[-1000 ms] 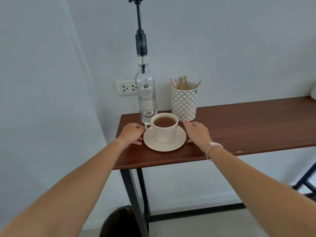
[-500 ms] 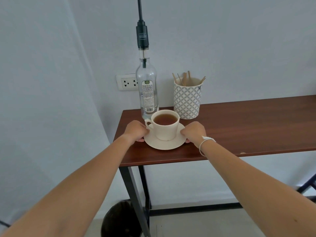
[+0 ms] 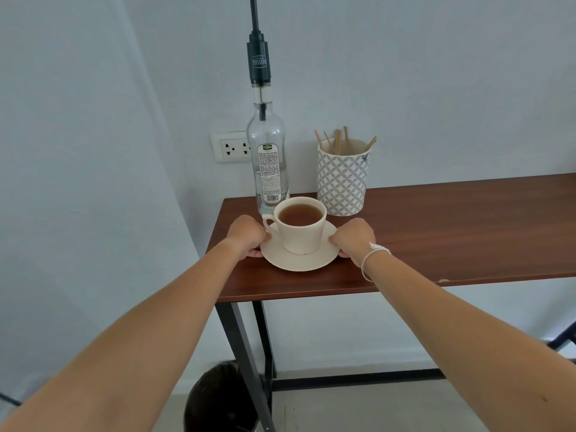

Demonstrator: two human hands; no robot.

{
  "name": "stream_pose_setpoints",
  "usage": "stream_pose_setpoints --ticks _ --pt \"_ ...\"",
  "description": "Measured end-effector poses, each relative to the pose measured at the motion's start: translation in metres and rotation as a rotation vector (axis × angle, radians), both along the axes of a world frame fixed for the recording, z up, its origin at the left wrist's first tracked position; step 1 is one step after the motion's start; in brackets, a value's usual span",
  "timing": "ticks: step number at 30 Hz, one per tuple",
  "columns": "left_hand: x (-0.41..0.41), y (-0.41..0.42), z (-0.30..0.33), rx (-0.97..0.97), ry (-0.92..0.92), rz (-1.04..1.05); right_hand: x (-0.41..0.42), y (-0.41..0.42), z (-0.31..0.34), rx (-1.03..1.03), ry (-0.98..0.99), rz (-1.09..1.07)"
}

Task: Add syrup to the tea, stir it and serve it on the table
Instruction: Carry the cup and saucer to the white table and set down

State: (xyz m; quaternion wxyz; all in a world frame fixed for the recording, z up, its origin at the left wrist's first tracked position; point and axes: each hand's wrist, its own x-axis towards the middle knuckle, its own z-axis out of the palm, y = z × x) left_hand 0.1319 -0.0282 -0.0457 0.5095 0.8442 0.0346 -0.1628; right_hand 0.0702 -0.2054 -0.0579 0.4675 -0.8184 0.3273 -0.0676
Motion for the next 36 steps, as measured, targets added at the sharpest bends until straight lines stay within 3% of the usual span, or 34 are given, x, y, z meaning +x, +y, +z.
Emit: stream_pose_setpoints --ticks 23,36 --pt "-0.004 0.007 0.006 -0.148 0.103 0.014 0.0 0.003 0.002 0.273 -0.023 -0.064" --pt "-0.017 0.054 0.023 -0.176 0.049 0.034 -0.007 0.043 0.018 0.374 -0.071 -0.012"
